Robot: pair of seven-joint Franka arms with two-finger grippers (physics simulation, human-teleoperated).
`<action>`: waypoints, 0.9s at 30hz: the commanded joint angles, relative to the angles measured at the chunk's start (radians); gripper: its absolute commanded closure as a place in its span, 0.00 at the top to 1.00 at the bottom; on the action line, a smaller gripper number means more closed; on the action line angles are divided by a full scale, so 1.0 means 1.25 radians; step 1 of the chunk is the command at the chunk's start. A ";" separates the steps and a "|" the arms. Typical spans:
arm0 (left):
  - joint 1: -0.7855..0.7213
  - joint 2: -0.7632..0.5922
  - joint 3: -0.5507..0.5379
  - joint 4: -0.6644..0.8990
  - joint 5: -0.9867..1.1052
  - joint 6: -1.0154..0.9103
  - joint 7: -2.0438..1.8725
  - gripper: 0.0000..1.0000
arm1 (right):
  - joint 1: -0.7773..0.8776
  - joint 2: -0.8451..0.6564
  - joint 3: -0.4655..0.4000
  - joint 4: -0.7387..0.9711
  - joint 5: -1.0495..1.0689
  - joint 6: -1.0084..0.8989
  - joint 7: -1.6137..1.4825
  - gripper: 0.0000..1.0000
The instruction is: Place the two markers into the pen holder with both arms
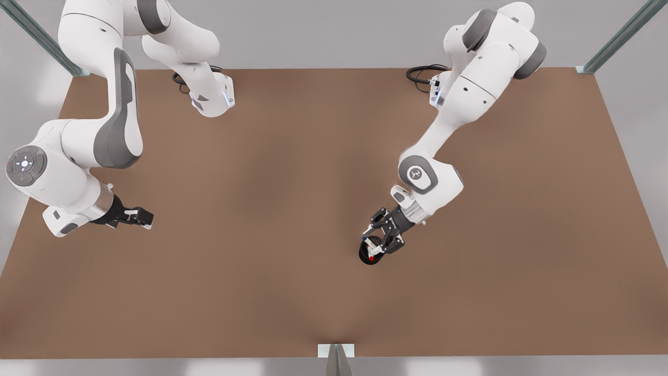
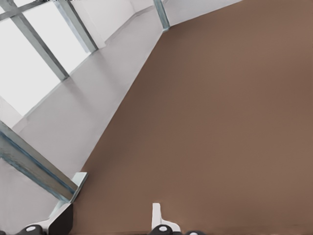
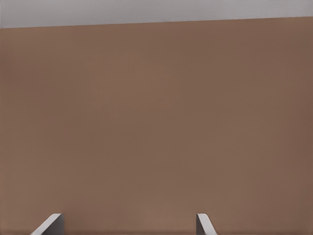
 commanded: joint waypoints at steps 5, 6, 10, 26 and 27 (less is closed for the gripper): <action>0.009 -0.053 0.173 0.323 1.006 -0.916 -1.405 1.00 | 0.011 -0.009 0.015 0.040 -0.006 -0.040 -0.029 1.00; 0.006 -0.093 0.221 0.325 1.036 -1.014 -1.412 1.00 | 0.013 -0.022 0.019 0.036 -0.005 -0.049 -0.039 1.00; 0.005 -0.178 0.351 0.351 1.041 -1.095 -1.960 1.00 | 0.000 -0.019 0.024 0.031 -0.005 -0.043 -0.042 1.00; 0.101 -0.250 0.237 0.335 1.173 -1.085 -1.958 1.00 | -0.005 -0.003 0.020 0.031 -0.006 -0.010 -0.063 1.00; 0.100 -0.250 0.237 0.335 1.173 -1.085 -1.958 1.00 | -0.003 -0.003 0.020 0.031 -0.006 -0.010 -0.065 1.00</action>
